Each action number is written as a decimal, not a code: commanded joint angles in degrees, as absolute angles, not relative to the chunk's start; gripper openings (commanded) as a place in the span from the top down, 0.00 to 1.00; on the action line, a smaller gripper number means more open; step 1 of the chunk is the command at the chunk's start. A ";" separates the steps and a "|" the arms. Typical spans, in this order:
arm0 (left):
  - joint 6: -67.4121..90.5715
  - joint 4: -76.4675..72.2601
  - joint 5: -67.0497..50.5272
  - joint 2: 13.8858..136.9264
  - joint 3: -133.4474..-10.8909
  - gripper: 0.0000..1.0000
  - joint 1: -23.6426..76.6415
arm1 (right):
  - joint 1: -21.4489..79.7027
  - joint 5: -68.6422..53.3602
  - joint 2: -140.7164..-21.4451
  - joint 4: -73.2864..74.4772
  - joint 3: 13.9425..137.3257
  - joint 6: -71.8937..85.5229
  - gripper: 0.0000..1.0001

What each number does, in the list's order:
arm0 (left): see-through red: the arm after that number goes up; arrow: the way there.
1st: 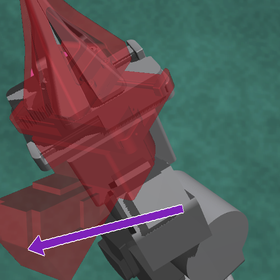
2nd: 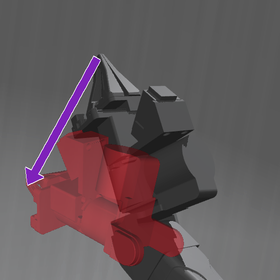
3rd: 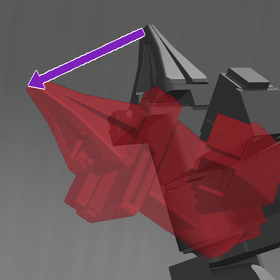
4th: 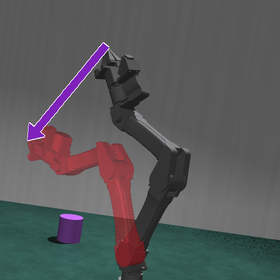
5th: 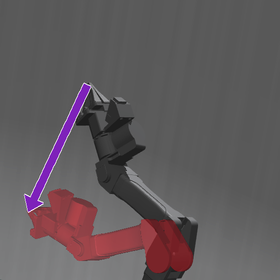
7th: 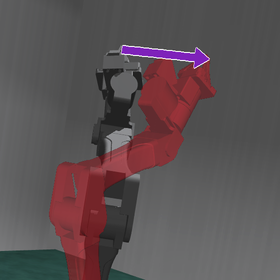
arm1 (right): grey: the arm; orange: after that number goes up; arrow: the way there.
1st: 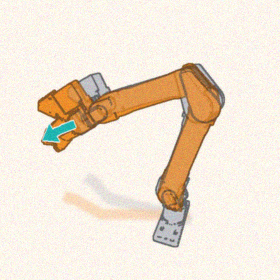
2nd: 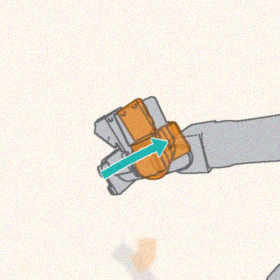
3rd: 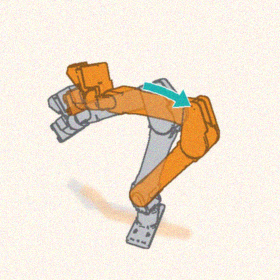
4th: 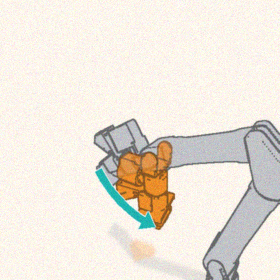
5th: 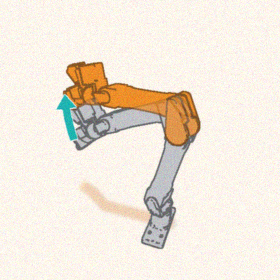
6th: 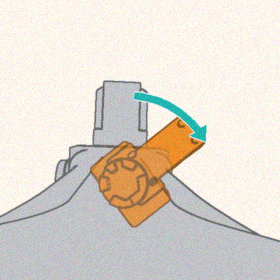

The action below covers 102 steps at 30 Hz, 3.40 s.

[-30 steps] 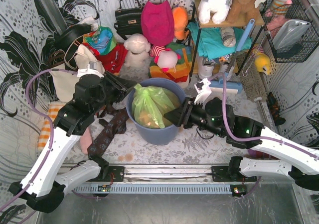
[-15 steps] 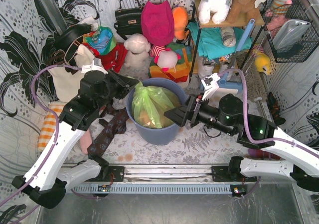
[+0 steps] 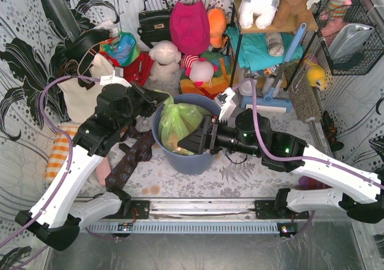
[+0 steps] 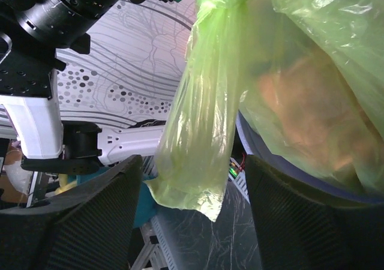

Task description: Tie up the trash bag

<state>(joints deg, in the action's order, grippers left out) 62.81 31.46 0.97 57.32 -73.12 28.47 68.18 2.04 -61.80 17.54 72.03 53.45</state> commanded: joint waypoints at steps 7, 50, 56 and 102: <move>60.87 26.81 -0.72 58.18 -72.30 1.00 28.38 | 67.05 0.99 -62.77 10.26 71.38 56.91 0.39; 52.73 18.58 -2.39 56.43 -68.13 1.00 28.36 | 61.70 -11.93 -64.51 0.48 68.43 46.81 1.00; 40.07 8.57 -8.50 57.79 -67.24 1.00 28.38 | 61.69 -12.82 -64.78 -0.88 68.67 41.84 1.00; -13.82 -17.45 -44.90 59.68 -61.53 1.00 29.01 | 61.70 -38.49 -64.29 3.29 67.30 -29.02 1.00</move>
